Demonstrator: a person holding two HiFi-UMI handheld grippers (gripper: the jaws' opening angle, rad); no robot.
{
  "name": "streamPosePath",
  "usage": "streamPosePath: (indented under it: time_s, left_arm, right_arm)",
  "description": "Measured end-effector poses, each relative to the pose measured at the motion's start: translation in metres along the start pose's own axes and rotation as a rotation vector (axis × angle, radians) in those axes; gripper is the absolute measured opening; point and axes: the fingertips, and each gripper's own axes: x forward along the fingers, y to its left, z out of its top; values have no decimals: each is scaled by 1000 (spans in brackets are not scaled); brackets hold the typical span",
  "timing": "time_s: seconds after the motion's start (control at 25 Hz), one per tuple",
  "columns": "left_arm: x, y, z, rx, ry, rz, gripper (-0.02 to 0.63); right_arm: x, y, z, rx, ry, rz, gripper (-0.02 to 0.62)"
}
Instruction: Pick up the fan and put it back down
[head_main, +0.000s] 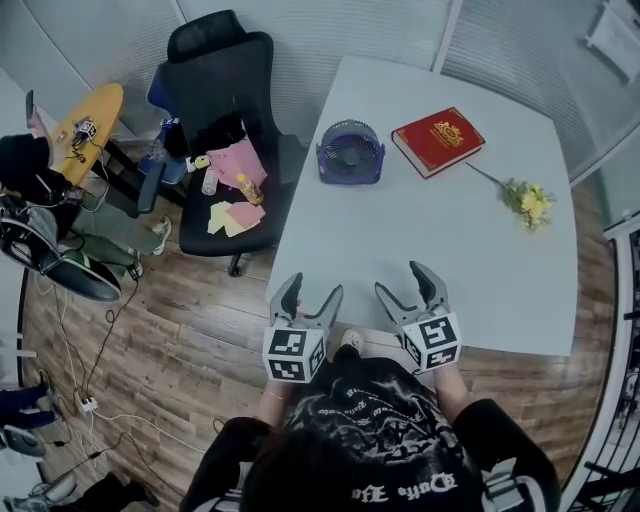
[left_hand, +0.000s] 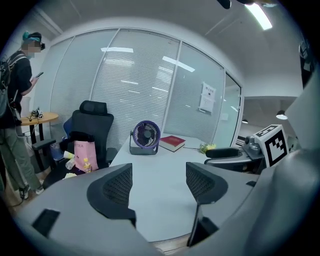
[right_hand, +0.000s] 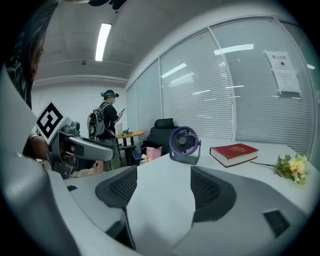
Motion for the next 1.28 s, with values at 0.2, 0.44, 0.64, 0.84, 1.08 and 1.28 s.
streamPosePath:
  time_s: [0.2,0.44,0.64,0.84,1.08,1.28]
  left_arm:
    - [15,2,3,3,11,21,348]
    - [28,16,14,27,18,30,347]
    - [47,29,23,49,34,27,348]
    - [68,47,44,82,8,63,345]
    - [96,73,70,152,30,68,345]
    - [120,95,89,215,41,86,345]
  right_arm:
    - [7,-14,-4,22,18,-5,324]
    - [25,-15,3,23,31,0,324]
    - [37,-30,16,28,20,-24,319]
    - [55,-58,39,23,-9,-59,310]
    - [88,-89,67,-25,15,-82,303]
    - [122,-116,64,-67,122,-60,299]
